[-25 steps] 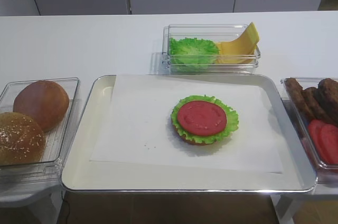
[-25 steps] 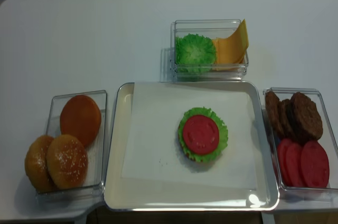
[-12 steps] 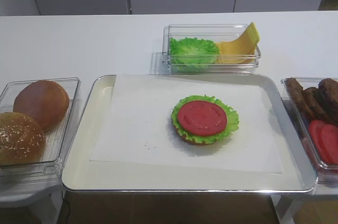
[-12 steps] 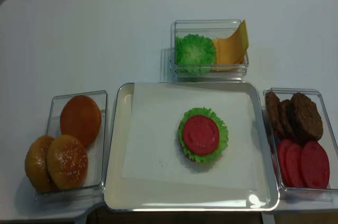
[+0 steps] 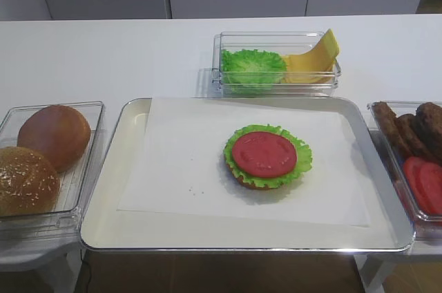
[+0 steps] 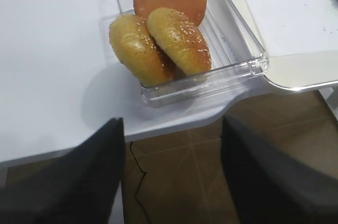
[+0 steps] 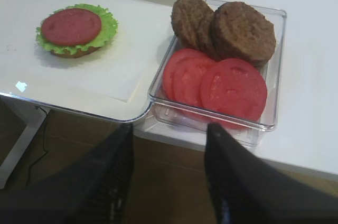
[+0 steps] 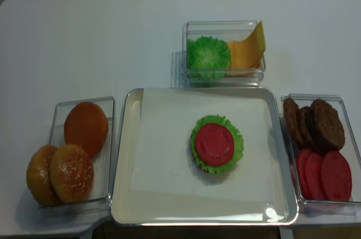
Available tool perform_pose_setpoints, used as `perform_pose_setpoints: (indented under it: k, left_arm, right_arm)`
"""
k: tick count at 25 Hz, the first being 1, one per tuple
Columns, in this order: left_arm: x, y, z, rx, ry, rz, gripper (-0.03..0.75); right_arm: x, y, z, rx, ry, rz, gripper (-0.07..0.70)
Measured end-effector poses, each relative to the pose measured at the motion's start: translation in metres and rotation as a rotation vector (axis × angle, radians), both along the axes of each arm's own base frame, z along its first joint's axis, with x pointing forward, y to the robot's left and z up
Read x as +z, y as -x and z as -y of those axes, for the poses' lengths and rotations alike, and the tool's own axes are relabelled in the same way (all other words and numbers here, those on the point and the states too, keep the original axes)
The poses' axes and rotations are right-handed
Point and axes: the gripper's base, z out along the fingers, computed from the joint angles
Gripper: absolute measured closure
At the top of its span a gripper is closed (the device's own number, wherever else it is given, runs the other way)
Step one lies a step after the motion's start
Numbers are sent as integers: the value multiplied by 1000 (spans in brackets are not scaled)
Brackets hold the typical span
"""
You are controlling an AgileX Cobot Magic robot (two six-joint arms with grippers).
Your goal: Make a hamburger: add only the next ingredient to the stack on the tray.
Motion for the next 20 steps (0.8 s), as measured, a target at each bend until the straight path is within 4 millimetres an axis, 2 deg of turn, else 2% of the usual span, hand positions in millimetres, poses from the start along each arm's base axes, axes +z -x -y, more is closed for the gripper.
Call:
perform_pose_setpoints:
  k: [12,20]
  left_arm:
    - [0,0,0,0,0,0,288]
    - [0,0,0,0,0,0,288]
  right_arm:
    - [-1,0,-1,-7,-1,-5,297]
    - [-1,0,-3,-225,-2,-5,297]
